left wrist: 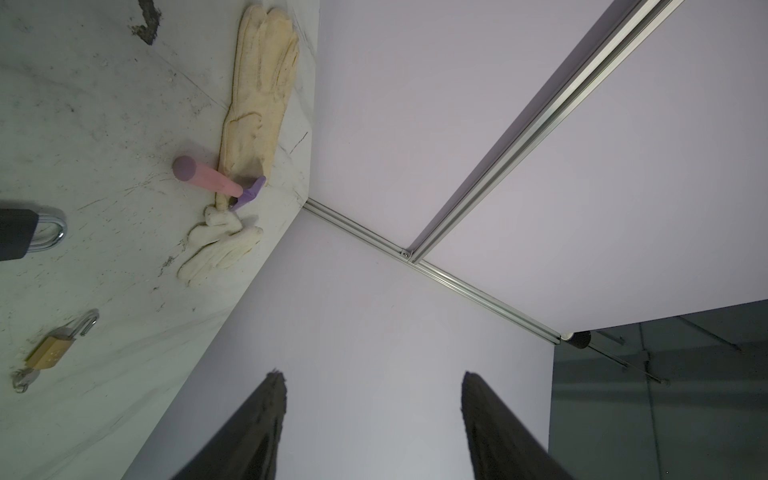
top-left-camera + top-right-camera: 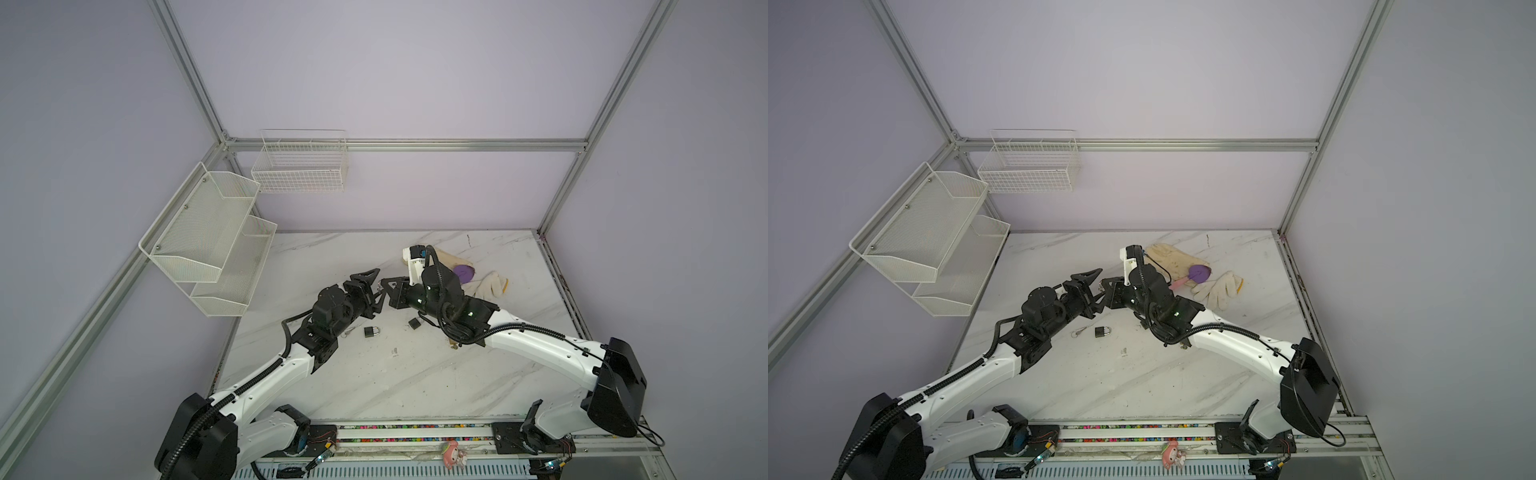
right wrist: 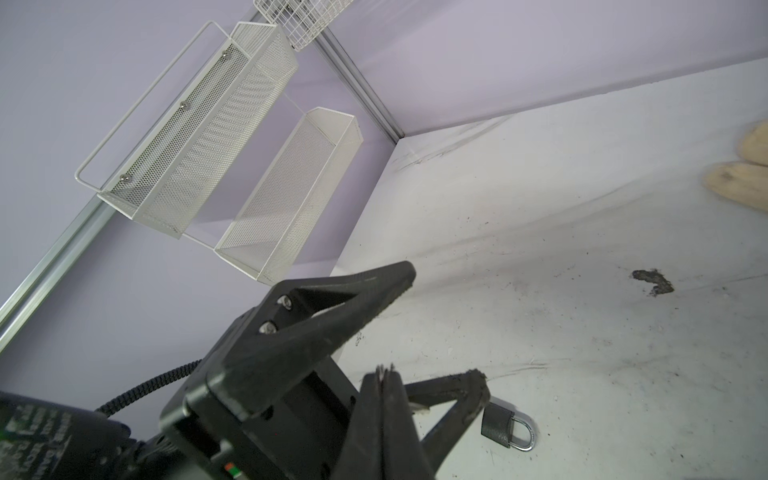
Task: Unlock with the key
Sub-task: 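Lift the silver key with the right gripper while the left gripper rises toward it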
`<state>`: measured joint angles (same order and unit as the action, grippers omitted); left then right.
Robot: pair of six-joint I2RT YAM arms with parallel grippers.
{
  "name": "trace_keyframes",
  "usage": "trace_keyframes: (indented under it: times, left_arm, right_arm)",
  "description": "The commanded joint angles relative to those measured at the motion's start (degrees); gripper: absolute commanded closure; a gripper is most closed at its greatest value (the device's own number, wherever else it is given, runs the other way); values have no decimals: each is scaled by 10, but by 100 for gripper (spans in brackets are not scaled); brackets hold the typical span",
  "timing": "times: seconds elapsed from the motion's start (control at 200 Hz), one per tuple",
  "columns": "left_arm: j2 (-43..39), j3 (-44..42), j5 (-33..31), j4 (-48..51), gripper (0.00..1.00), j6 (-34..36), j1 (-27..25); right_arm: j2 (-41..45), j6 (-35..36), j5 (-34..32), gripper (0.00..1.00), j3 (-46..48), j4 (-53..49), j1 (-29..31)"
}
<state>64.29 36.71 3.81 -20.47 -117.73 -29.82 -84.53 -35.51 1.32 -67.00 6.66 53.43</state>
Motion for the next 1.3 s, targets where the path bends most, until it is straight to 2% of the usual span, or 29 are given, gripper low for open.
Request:
trace_keyframes:
  times: [0.0,0.4,0.565,0.82,1.005,1.05,1.26,1.295]
  left_arm:
    - [-23,-24,-34,-25,36,-20,-2]
    - [-36,-33,-43,-18,59,-22,-2]
    - [-37,-34,-43,-18,75,-23,-3]
    - [-39,-31,-40,-18,94,-18,-2]
    - [-43,-25,-41,-14,94,-8,-3]
    - [-43,-24,-42,-12,100,-4,-3]
    - [-48,-16,-52,1,100,25,-3]
    - [-49,-13,-55,5,100,35,-3]
  right_arm:
    - [17,-3,-6,100,6,13,4]
    - [28,-3,-13,100,12,15,4]
    - [28,0,-12,100,9,17,4]
    - [29,5,-11,100,9,19,4]
    - [31,13,-13,100,8,20,4]
    - [31,16,-13,100,6,19,4]
    - [38,19,-13,100,6,13,4]
    - [41,18,-7,95,9,15,4]
